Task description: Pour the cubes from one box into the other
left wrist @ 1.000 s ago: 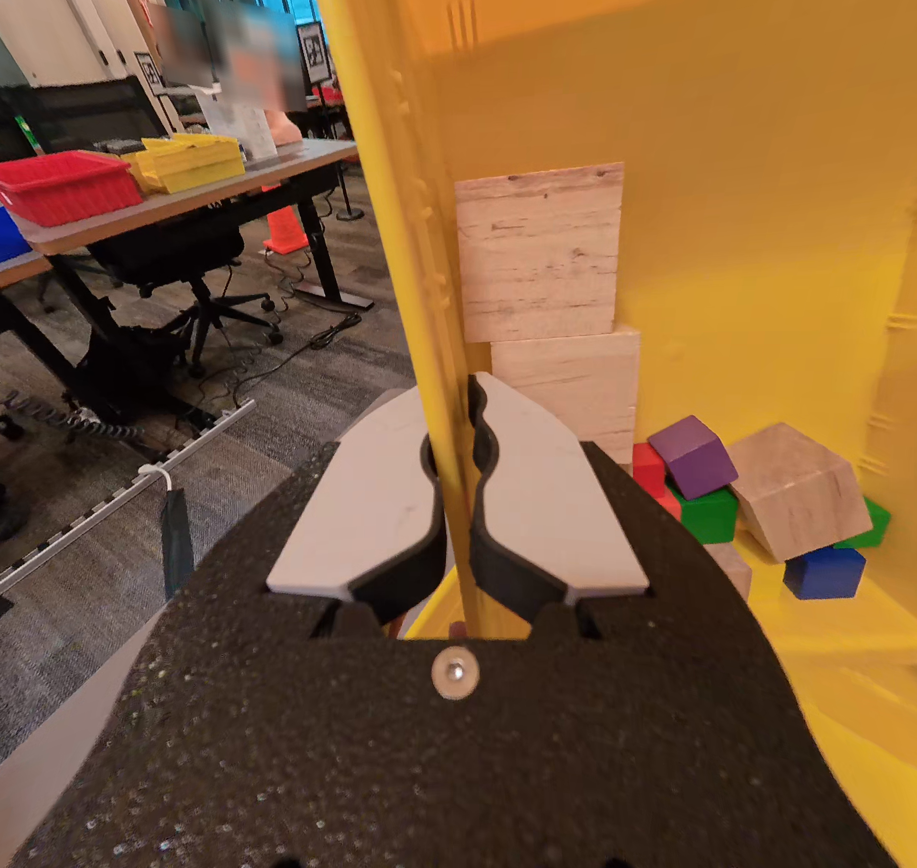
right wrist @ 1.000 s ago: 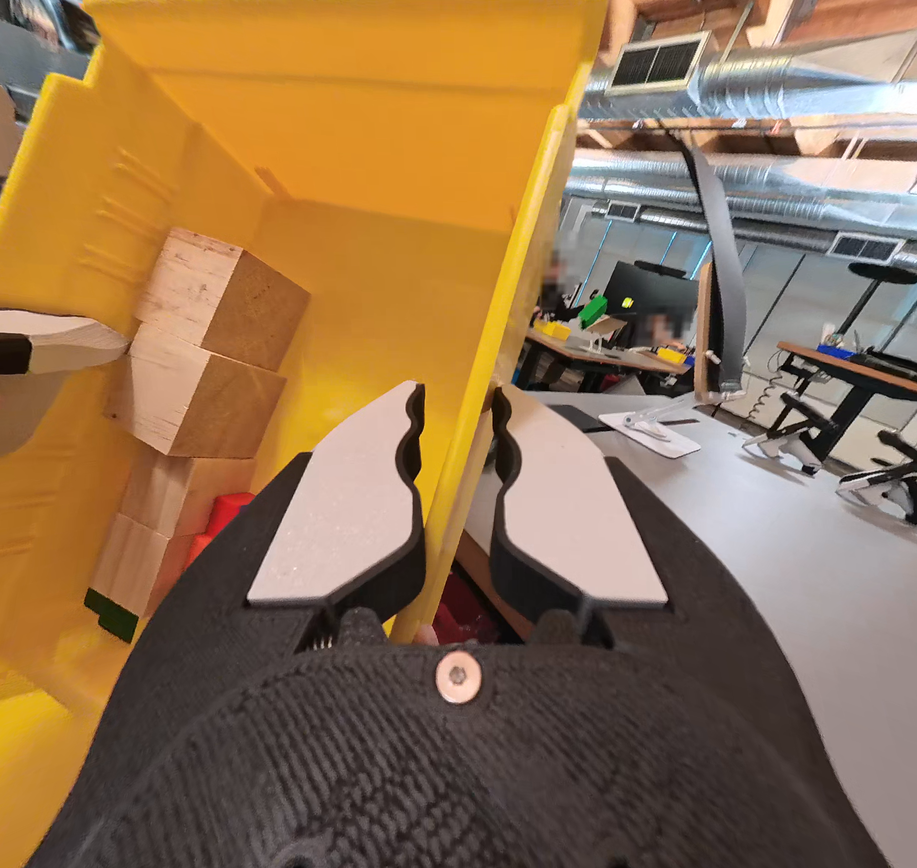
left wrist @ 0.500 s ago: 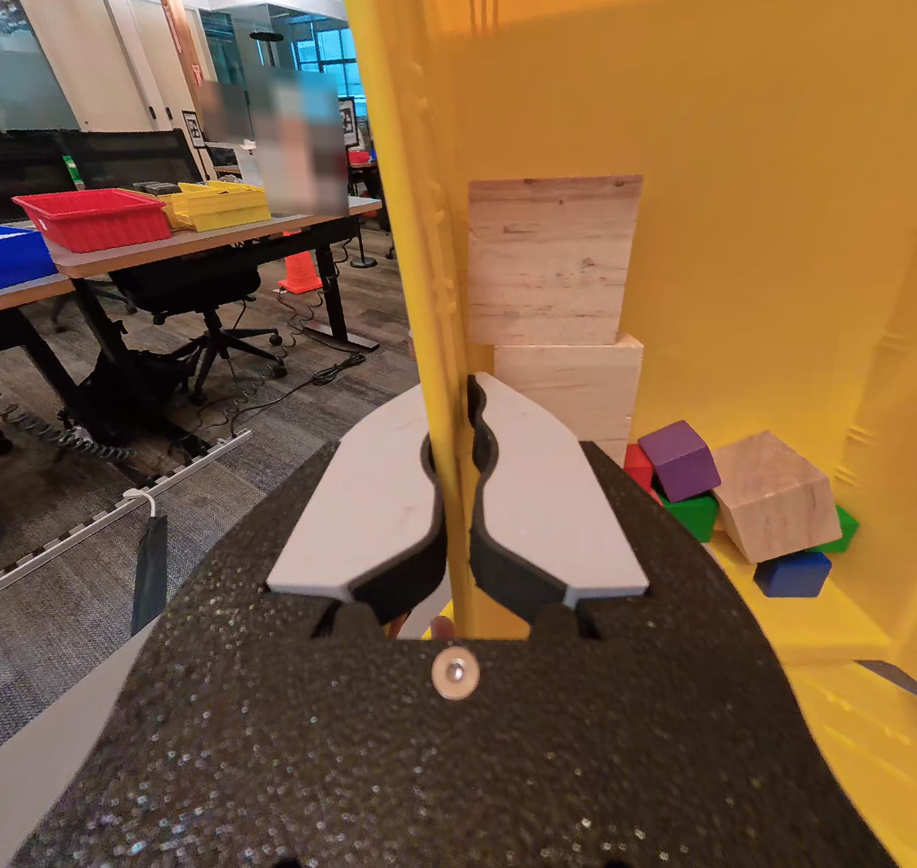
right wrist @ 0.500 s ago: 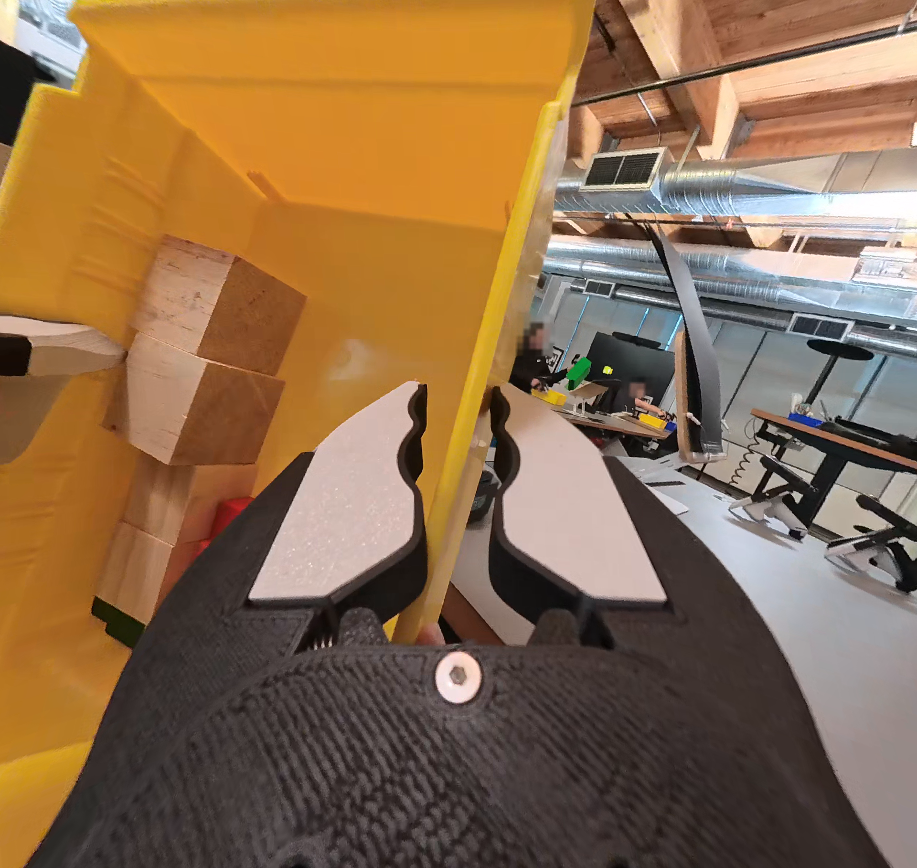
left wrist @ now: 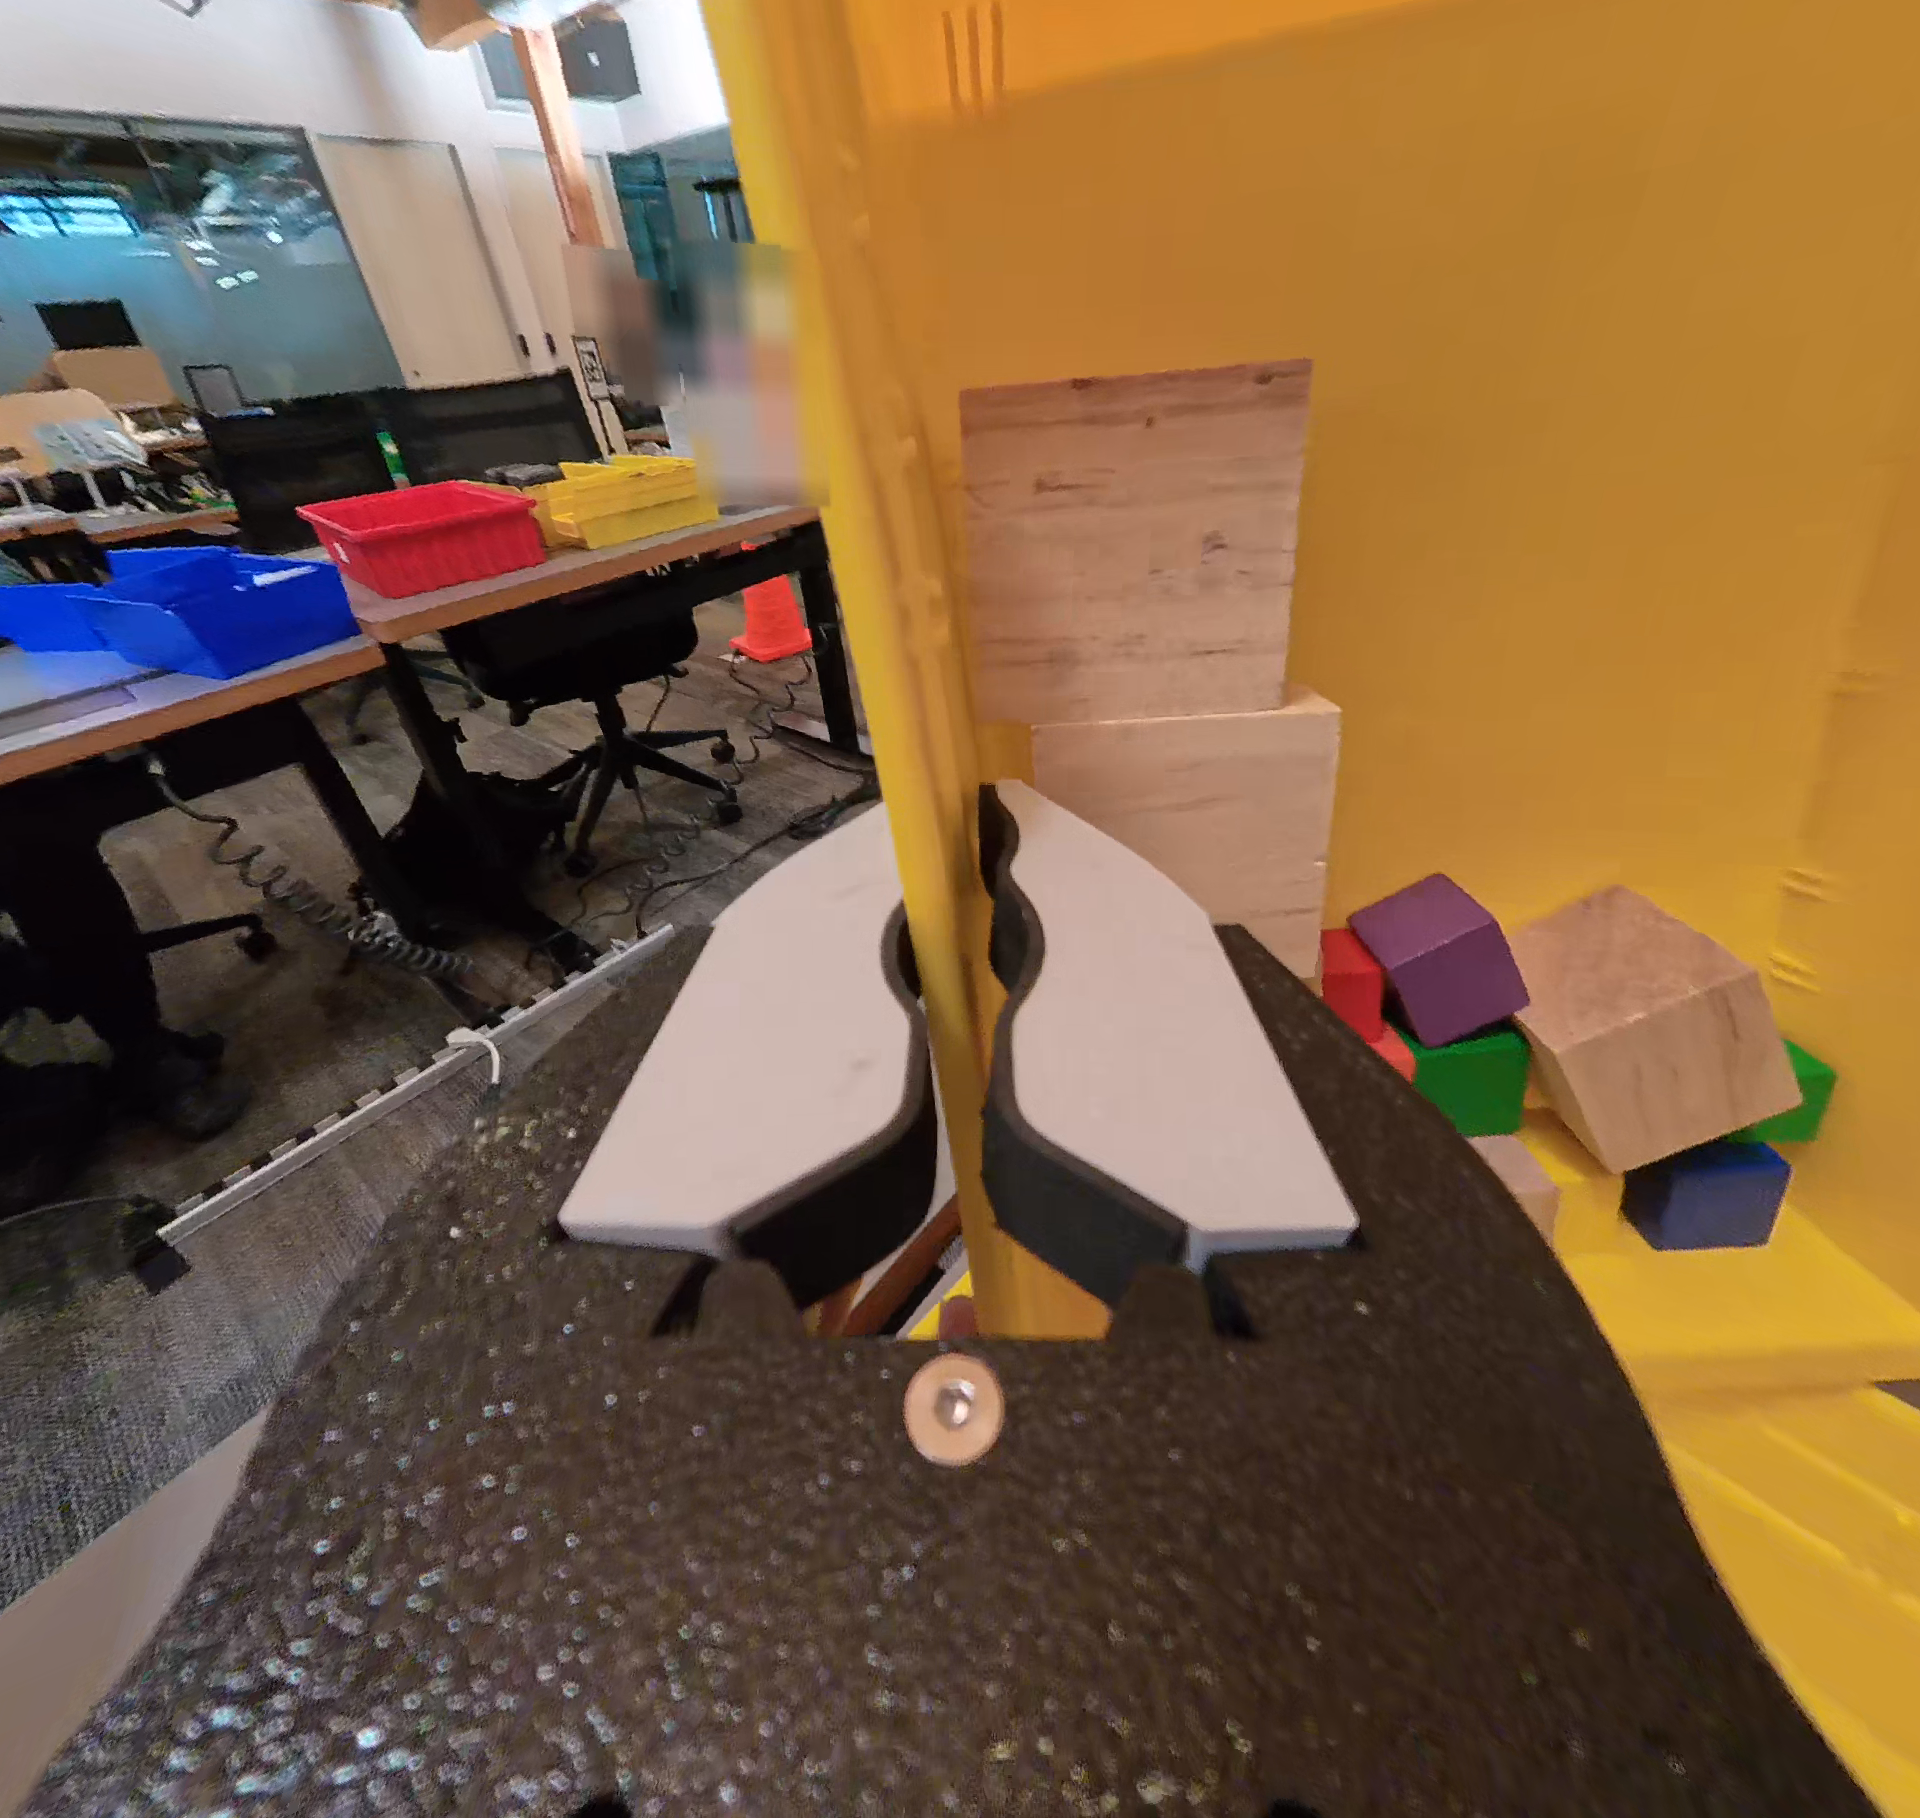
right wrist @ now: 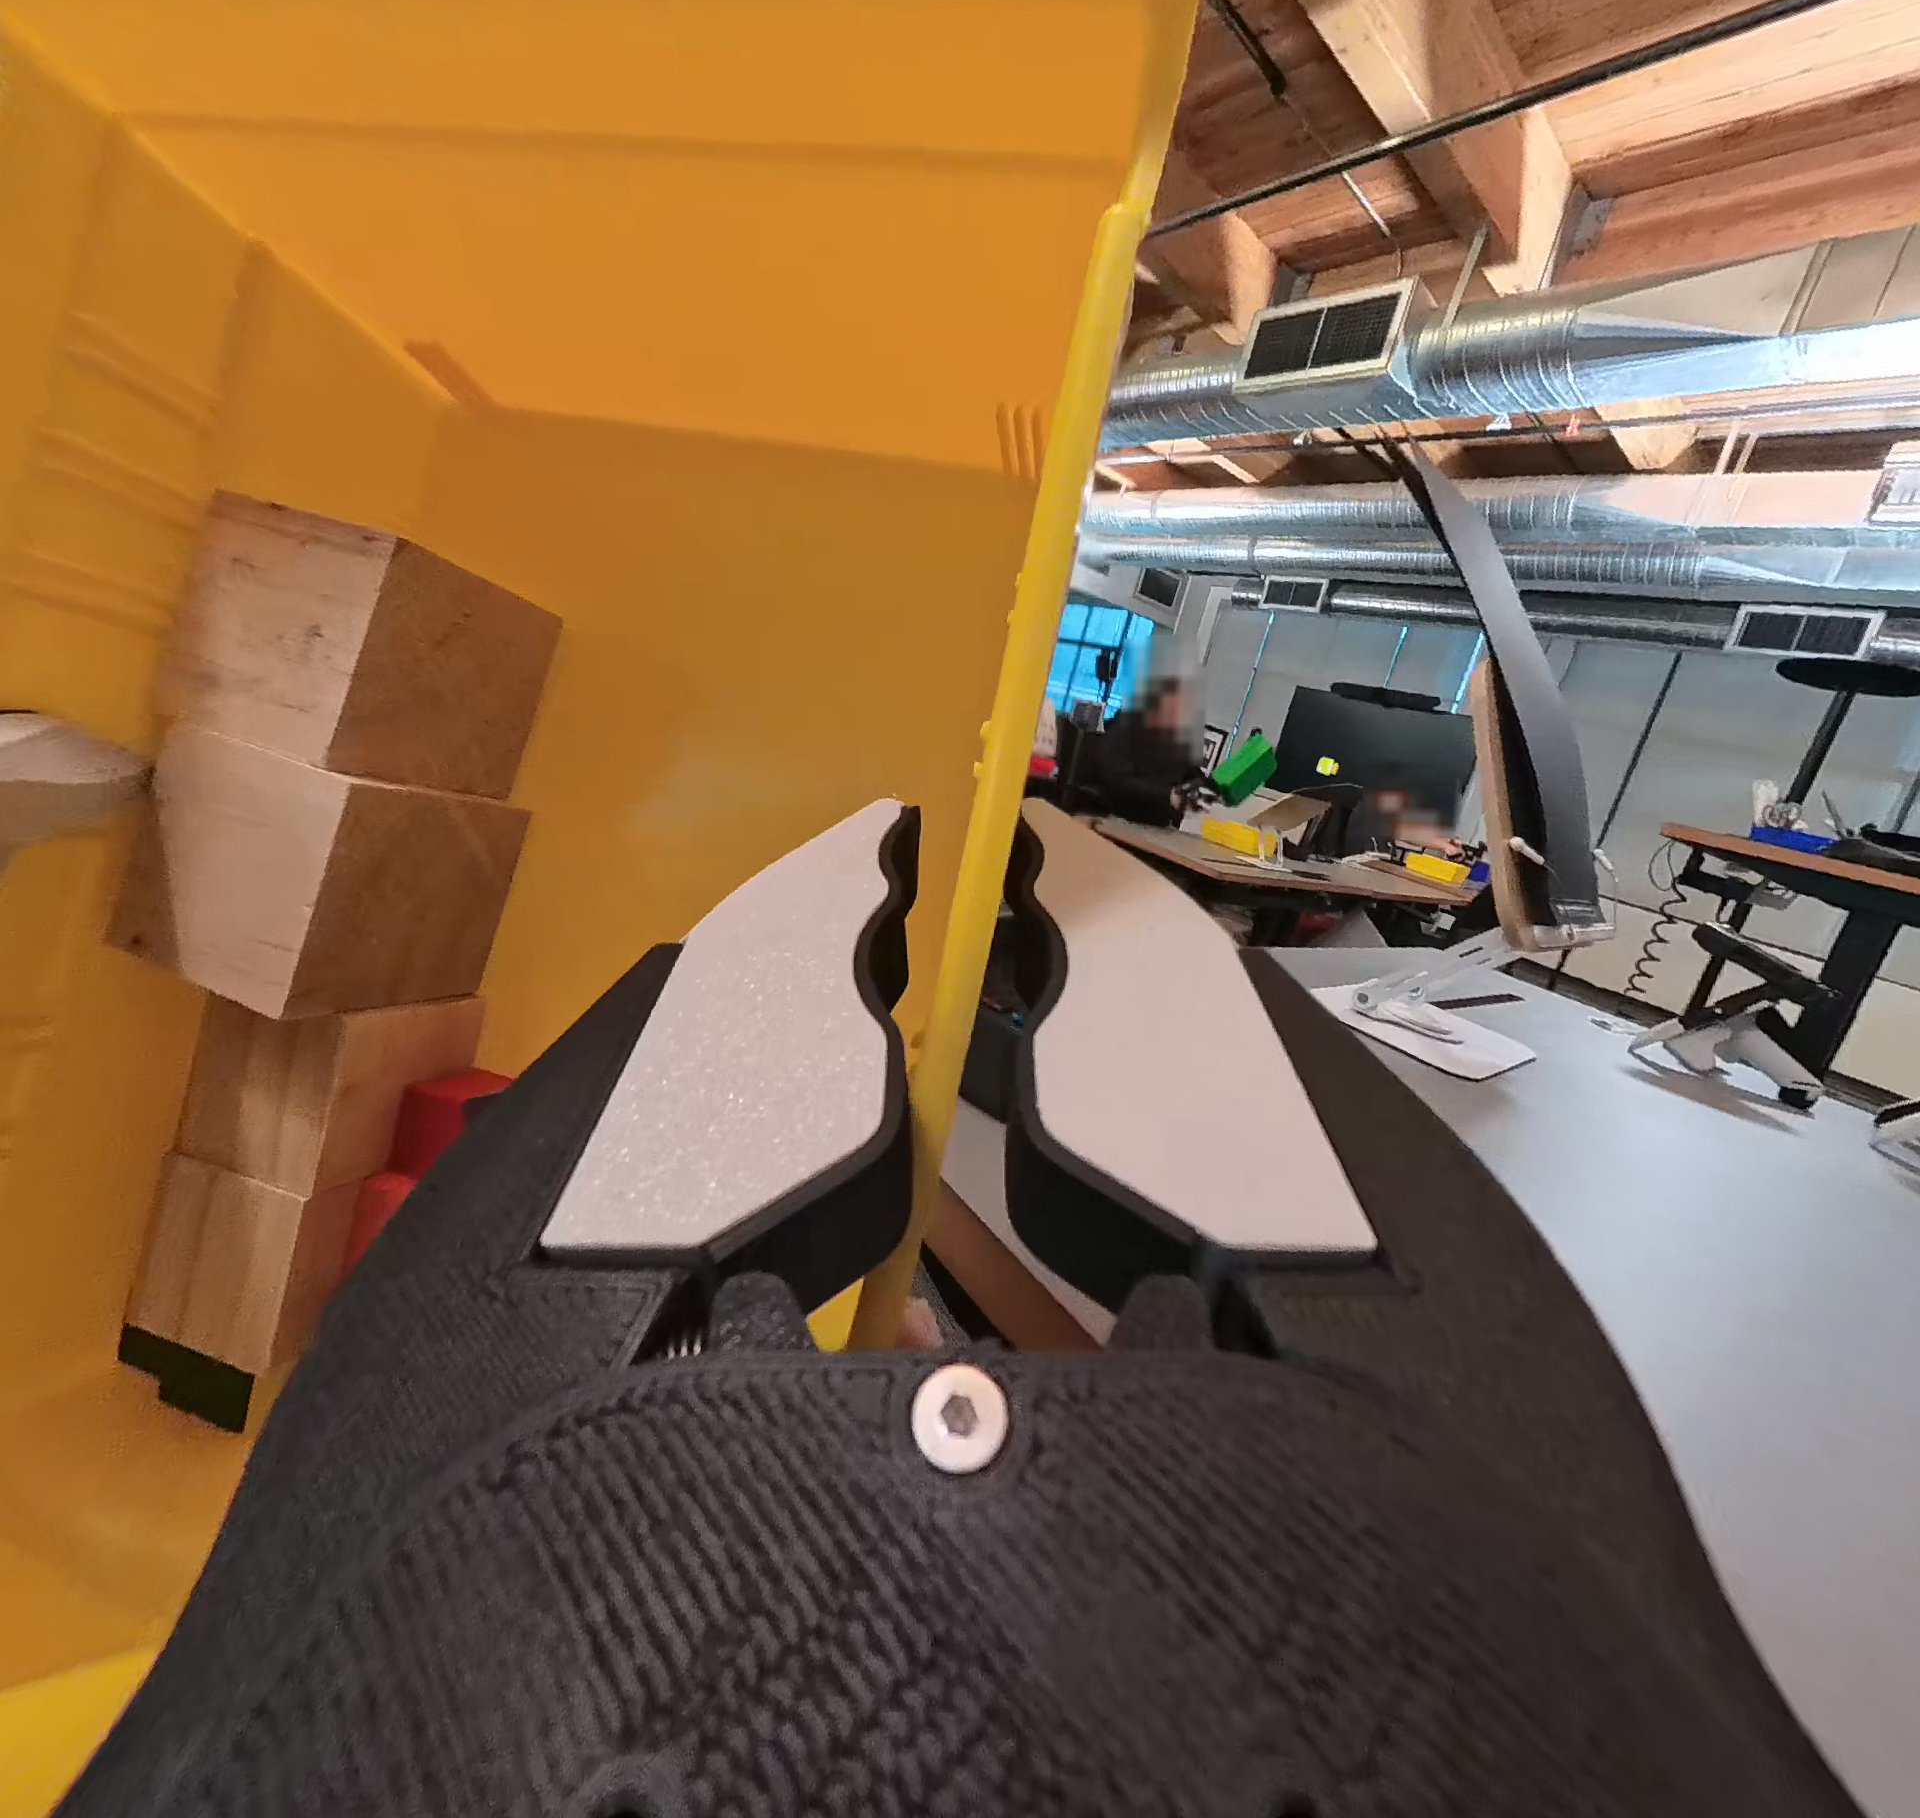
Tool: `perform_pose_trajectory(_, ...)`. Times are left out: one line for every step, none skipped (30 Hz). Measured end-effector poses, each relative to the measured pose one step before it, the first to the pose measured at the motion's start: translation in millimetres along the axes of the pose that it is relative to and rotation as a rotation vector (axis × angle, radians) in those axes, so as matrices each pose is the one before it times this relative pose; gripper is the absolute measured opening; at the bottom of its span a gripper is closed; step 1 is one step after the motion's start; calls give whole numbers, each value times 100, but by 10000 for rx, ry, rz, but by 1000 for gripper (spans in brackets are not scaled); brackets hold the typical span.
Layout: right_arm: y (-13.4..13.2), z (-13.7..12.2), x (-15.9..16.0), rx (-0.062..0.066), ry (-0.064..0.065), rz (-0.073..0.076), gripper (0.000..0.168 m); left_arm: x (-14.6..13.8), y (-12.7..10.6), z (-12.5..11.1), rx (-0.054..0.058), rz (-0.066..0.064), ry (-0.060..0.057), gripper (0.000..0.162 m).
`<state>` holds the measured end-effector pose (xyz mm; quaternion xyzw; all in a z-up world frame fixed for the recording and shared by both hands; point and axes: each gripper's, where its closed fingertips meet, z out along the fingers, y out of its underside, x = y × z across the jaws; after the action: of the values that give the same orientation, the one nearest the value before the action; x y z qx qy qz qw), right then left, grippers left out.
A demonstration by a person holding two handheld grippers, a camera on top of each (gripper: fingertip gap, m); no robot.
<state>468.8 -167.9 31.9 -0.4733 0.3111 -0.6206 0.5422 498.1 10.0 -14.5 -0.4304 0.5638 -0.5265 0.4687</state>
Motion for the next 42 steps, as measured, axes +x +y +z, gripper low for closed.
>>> perform_pose_trajectory(-254,59,78,172,-19,176,16,-69,-451,-352,221,31,-172,3)
perform_pose_trajectory(-228,98,35,141,-23,154,15,-79,-403,-329,185,87,-222,3)
perform_pose_trajectory(-192,106,-32,127,-37,104,15,-125,-317,-283,130,108,-229,3)
perform_pose_trajectory(-167,105,-163,130,-110,146,15,-187,-240,-266,116,98,-237,3)
perform_pose_trajectory(-103,76,-243,100,-140,110,15,-291,-139,-251,86,91,-284,3)
perform_pose_trajectory(-31,51,-175,63,-57,17,15,-217,-59,-191,57,54,-177,3)
perform_pose_trajectory(-27,50,-185,65,-103,75,15,-174,13,-158,30,-14,-93,3)
perform_pose_trajectory(7,67,-176,37,-128,100,15,-163,70,-132,-1,-33,-77,4)
perform_pose_trajectory(58,64,-157,30,-92,34,15,-135,108,-112,-13,-41,-61,4)
perform_pose_trajectory(107,73,-168,5,-74,-28,15,-124,128,-120,-28,1,-90,3)
perform_pose_trajectory(20,78,-204,39,-113,11,15,-164,78,-182,-6,22,-155,3)
perform_pose_trajectory(-78,89,-177,108,-130,5,15,-174,-7,-220,19,-29,-162,3)
perform_pose_trajectory(-74,146,-149,129,-137,20,15,-213,-54,-226,54,-14,-173,3)
perform_pose_trajectory(17,186,-183,81,-141,72,15,-232,-34,-213,18,26,-230,4)
perform_pose_trajectory(145,207,-161,4,-83,90,15,-239,-63,-234,-13,61,-262,4)
perform_pose_trajectory(155,166,-115,21,-43,106,14,-209,-83,-237,7,74,-250,3)
perform_pose_trajectory(117,114,-108,49,-58,146,14,-212,-101,-252,50,4,-200,4)
perform_pose_trajectory(78,77,-122,43,-44,70,13,-203,-20,-210,31,0,-185,4)
perform_pose_trajectory(106,69,-111,-25,7,-6,12,-138,96,-122,-9,12,-120,4)
perform_pose_trajectory(97,42,-165,-8,-28,-12,12,-112,184,-57,-40,-30,-73,4)
perform_pose_trajectory(134,56,-132,-9,-47,28,12,-98,206,-25,-49,-86,-50,4)
perform_pose_trajectory(189,78,-91,-40,-59,42,12,-92,124,-41,-46,-14,-36,4)
perform_pose_trajectory(109,89,-74,-9,-88,128,12,-74,29,-67,1,59,-42,4)
perform_pose_trajectory(53,97,-109,43,-122,149,12,-55,15,-46,44,10,-34,3)
perform_pose_trajectory(77,107,-127,54,-142,81,13,-69,162,93,38,15,-24,4)
perform_pose_trajectory(265,157,-127,-60,-104,-34,13,-62,347,232,-117,6,0,4)
perform_pose_trajectory(268,156,-26,-107,-34,2,13,-23,273,113,-224,-158,24,3)
perform_pose_trajectory(-5,89,74,20,29,78,12,-30,-191,-185,-38,-148,-67,3)
perform_pose_trajectory(-141,60,219,139,87,194,11,6,-592,-357,275,88,-135,3)
perform_pose_trajectory(-121,59,215,117,61,157,10,42,-587,-277,255,208,-158,3)
perform_pose_trajectory(-5,84,173,45,51,86,9,34,-363,-87,122,97,-74,3)
perform_pose_trajectory(47,75,59,37,-31,113,8,19,-154,24,8,17,-11,3)
perform_pose_trajectory(117,57,2,5,-38,96,8,-30,-60,14,-18,43,-50,3)
perform_pose_trajectory(198,35,79,-28,37,42,8,13,-88,-78,38,61,-47,3)
perform_pose_trajectory(196,40,116,2,16,110,6,28,-93,-148,80,32,-16,3)
perform_pose_trajectory(132,56,15,50,-81,221,6,16,-79,-200,99,-6,-38,3)
perform_pose_trajectory(61,9,5,61,-43,97,5,4,-44,-173,99,62,-67,3)
perform_pose_trajectory(4,-13,-27,44,2,-47,5,0,45,-89,76,128,-74,3)
perform_pose_trajectory(16,1,-86,15,-26,-1,5,-33,117,-64,8,6,-43,3)
perform_pose_trajectory(-20,3,-138,30,-75,-41,5,-104,100,-89,-6,-102,-37,3)
perform_pose_trajectory(-36,20,-112,30,-56,-66,5,-95,49,-133,25,-40,-37,3)
perform_pose_trajectory(-58,35,-85,38,-64,-9,5,-78,15,-139,35,-54,-18,3)
